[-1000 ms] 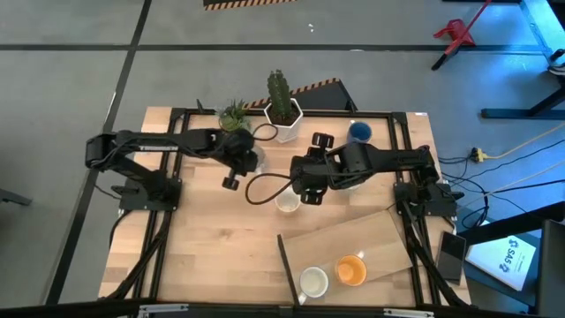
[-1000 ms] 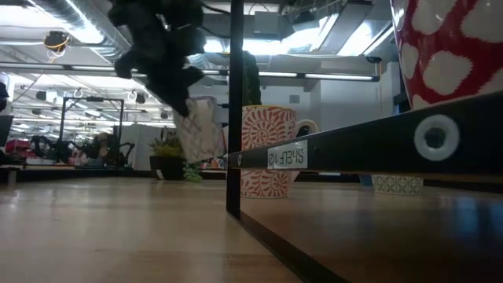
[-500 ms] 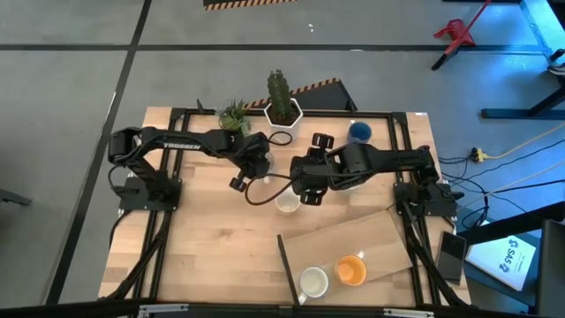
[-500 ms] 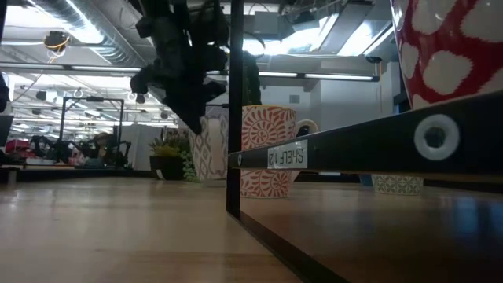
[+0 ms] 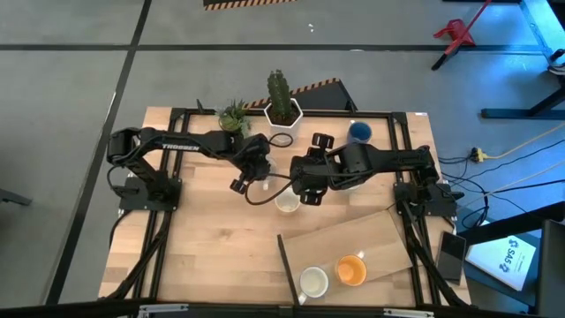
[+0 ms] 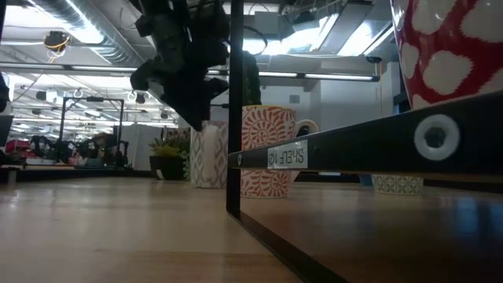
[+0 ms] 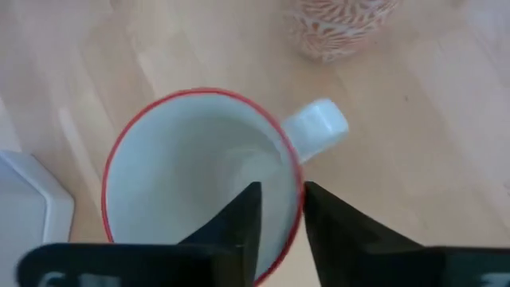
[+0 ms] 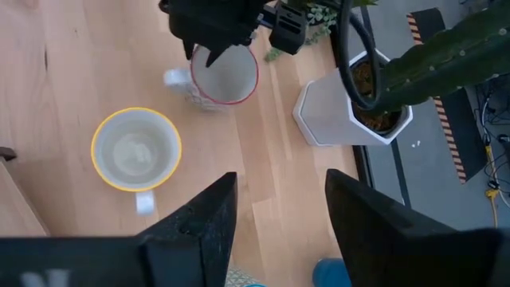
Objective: Place coffee mugs
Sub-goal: Put the gray mug on the shelf
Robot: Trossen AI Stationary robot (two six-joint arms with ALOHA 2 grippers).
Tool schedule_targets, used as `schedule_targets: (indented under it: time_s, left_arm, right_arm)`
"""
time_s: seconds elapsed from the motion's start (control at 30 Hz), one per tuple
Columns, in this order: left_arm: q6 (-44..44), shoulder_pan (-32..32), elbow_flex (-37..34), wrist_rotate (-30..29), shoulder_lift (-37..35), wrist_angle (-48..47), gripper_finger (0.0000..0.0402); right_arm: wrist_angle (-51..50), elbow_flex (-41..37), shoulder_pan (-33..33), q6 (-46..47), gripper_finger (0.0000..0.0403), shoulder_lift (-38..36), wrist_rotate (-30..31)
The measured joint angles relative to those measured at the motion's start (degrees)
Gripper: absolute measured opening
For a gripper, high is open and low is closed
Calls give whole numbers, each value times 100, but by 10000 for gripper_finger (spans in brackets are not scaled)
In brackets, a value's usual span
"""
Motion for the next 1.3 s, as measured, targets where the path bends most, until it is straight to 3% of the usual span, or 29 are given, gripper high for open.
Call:
schedule_targets:
  time_s: [0.2,0.5,0.9,1.3]
  left_arm:
    - [-224,-145,2,-164,-5,50,139]
    - [-819,-267,4,-529,-838,-199,176]
    - [-2526,-205,-3,-979,-2806,-2425,179]
    - [-3730,-208,-9,-977,-4053,-2594,179]
  right_arm:
    - [12,1,-2,-81,179,30,2]
    - [779,0,-271,-875,179,549,-469]
    - [2524,0,-1375,-347,179,1537,-1108]
    - [2192,0,-1729,-166,179,2334,-1652]
